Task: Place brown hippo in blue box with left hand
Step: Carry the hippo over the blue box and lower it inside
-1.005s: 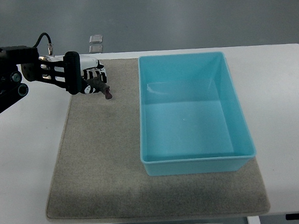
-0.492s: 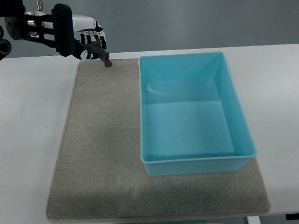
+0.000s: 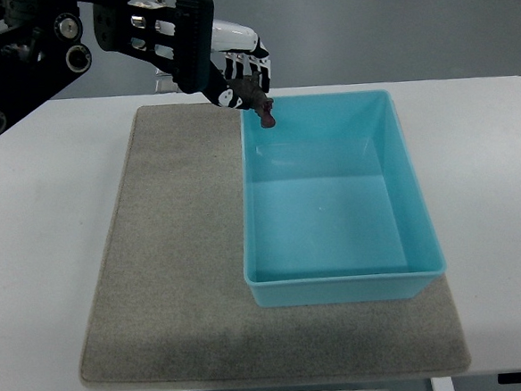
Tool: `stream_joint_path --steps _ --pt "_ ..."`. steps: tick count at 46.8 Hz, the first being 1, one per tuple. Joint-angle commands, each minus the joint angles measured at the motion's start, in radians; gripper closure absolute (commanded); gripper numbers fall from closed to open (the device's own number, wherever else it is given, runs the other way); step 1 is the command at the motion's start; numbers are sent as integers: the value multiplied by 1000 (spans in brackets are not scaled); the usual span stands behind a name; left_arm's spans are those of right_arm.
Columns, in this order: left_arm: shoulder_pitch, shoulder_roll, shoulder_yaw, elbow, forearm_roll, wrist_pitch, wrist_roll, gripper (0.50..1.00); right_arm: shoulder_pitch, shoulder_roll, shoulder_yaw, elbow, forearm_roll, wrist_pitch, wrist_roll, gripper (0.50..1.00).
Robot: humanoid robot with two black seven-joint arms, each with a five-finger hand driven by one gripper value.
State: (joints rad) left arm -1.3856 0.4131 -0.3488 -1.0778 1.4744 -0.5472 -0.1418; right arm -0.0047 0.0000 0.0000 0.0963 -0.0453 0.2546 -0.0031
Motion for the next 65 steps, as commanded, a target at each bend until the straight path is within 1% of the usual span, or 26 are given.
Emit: stream_joint_path --steps 1,12,17,20,23,45,47,48,49,51,52,55,58,61,62,63,64,65 --pt "8 -45 1 4 7 1 1 1000 0 0 0 0 1 0 0 564" --pt "54 -191 13 47 20 15 5 1000 0 0 0 -1 -1 0 0 564" --pt "77 -223 14 50 20 15 44 1000 0 0 0 0 -1 0 0 564" --pt "91 -226 14 52 20 18 65 1000 0 0 0 0 -1 0 0 564" --pt "94 -226 13 56 20 18 71 1000 0 0 0 0 -1 0 0 564" --pt "111 -240 13 56 7 19 71 1000 0 0 0 0 -1 0 0 564" --pt "112 -240 14 56 4 18 71 984 0 0 0 0 1 0 0 564" --pt "112 -240 14 56 4 18 71 956 0 0 0 0 -1 0 0 564" --pt "112 -240 16 56 3 18 71 899 0 0 0 0 -1 0 0 564" --pt "114 -240 14 56 -2 18 71 764 0 0 0 0 -1 0 0 564" --pt "114 -240 14 56 -2 18 71 725 0 0 0 0 -1 0 0 564" --pt "119 -240 14 58 -2 18 71 686 0 0 0 0 1 0 0 564" --pt "122 -240 14 64 -3 18 71 624 0 0 0 0 -1 0 0 564" --pt "123 -240 14 64 -5 18 71 611 0 0 0 0 1 0 0 564" --pt "123 -240 14 64 -5 18 71 596 0 0 0 -1 -1 0 0 564" --pt "123 -238 14 64 -5 18 71 566 0 0 0 0 -1 0 0 564" --pt "123 -238 13 64 -6 18 71 549 0 0 0 0 -1 0 0 564" --pt "123 -238 13 65 -6 18 71 544 0 0 0 0 1 0 0 564"
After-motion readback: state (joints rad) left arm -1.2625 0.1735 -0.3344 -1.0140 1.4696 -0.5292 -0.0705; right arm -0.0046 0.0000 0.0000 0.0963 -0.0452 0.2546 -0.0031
